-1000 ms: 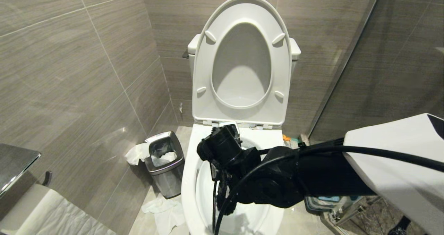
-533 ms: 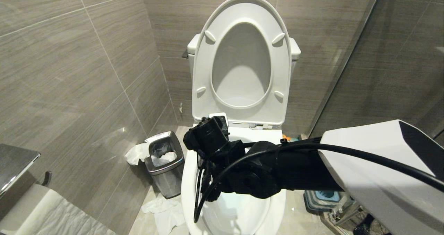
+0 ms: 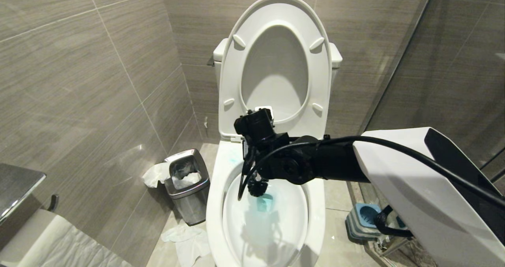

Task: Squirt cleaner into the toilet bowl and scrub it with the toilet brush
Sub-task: Scrub the toilet bowl

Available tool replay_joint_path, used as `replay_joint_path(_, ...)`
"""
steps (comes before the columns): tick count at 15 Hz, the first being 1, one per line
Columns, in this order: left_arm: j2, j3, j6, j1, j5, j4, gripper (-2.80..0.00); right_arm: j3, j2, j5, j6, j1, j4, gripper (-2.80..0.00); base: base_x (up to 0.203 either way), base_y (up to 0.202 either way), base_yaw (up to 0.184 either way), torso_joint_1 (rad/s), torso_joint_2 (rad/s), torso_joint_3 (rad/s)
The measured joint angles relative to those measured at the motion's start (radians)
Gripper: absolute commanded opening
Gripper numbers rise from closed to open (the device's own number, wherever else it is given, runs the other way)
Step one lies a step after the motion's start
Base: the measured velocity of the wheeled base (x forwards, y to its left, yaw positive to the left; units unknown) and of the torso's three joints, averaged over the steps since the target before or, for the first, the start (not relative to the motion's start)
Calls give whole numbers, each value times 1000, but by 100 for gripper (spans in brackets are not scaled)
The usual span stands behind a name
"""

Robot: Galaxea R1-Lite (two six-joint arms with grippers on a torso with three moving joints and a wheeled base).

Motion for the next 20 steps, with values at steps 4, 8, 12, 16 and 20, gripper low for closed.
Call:
replay_joint_path(4,0,0,0,0,0,0,-280,129,-76,20,3,-19,12,-280,0,0,0,0,0,0)
replay_joint_path(8,0,0,0,0,0,0,-280,233,-189,47,19,-6,13,-280,0,0,0,0,0,0)
replay_joint_path(12,0,0,0,0,0,0,-280,237,-229,37,11,-6,13,-280,0,0,0,0,0,0)
replay_joint_path(16,0,0,0,0,0,0,-280,213,-192,37,9,-13,9,-280,0,0,0,0,0,0)
replay_joint_path(20,0,0,0,0,0,0,-280,100,-81,37,5,-34,12,-280,0,0,0,0,0,0)
